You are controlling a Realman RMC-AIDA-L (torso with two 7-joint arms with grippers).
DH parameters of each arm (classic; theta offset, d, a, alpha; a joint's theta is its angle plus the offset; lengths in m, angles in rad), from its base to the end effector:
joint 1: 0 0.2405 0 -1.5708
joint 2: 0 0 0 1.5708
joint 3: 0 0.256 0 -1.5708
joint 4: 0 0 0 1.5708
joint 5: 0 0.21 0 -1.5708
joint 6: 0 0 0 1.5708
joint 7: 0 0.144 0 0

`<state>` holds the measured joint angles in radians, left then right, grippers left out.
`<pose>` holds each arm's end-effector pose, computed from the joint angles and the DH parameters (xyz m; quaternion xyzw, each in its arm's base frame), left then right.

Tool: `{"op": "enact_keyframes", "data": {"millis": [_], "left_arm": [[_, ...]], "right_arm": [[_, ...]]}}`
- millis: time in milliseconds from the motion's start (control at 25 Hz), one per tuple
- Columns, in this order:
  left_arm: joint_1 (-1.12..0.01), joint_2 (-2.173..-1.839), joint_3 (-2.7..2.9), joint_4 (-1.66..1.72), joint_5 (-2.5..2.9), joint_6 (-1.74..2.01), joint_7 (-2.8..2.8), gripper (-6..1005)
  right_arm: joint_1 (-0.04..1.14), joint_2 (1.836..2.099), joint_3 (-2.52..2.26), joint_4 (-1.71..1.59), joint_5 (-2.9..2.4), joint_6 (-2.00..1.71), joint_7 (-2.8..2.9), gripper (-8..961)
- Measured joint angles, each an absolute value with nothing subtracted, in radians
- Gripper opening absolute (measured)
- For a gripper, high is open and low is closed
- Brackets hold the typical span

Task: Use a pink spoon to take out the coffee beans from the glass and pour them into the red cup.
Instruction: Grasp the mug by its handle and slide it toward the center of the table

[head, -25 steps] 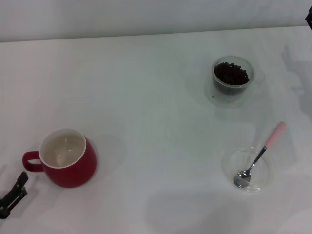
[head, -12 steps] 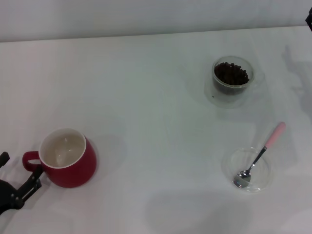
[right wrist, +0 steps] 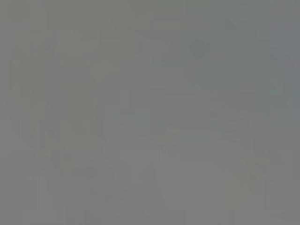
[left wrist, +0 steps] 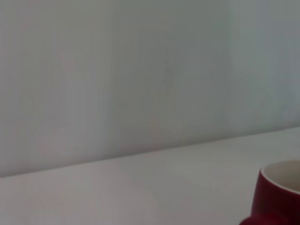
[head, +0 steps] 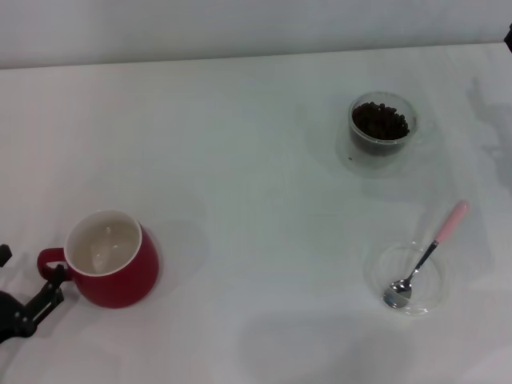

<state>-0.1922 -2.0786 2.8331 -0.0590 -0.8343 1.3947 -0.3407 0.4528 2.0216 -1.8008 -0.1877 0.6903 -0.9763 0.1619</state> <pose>-0.3803 0.2011 -0.0406 -0.8187 -0.2354 -0.2416 0.4646 0.3713 0.3565 0.0489 -0.5817 0.3154 0.2748 0.6976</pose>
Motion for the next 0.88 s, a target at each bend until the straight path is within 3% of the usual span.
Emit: {"op": "enact_keyframes", "data": {"millis": [880], "left_arm": [[-0.218, -2.085, 2.832, -0.038, -0.838, 1.353, -0.243, 709]], "right_arm": [[0.456, 2.023, -1.806, -0.193, 0.69, -0.969, 0.178, 829]]}}
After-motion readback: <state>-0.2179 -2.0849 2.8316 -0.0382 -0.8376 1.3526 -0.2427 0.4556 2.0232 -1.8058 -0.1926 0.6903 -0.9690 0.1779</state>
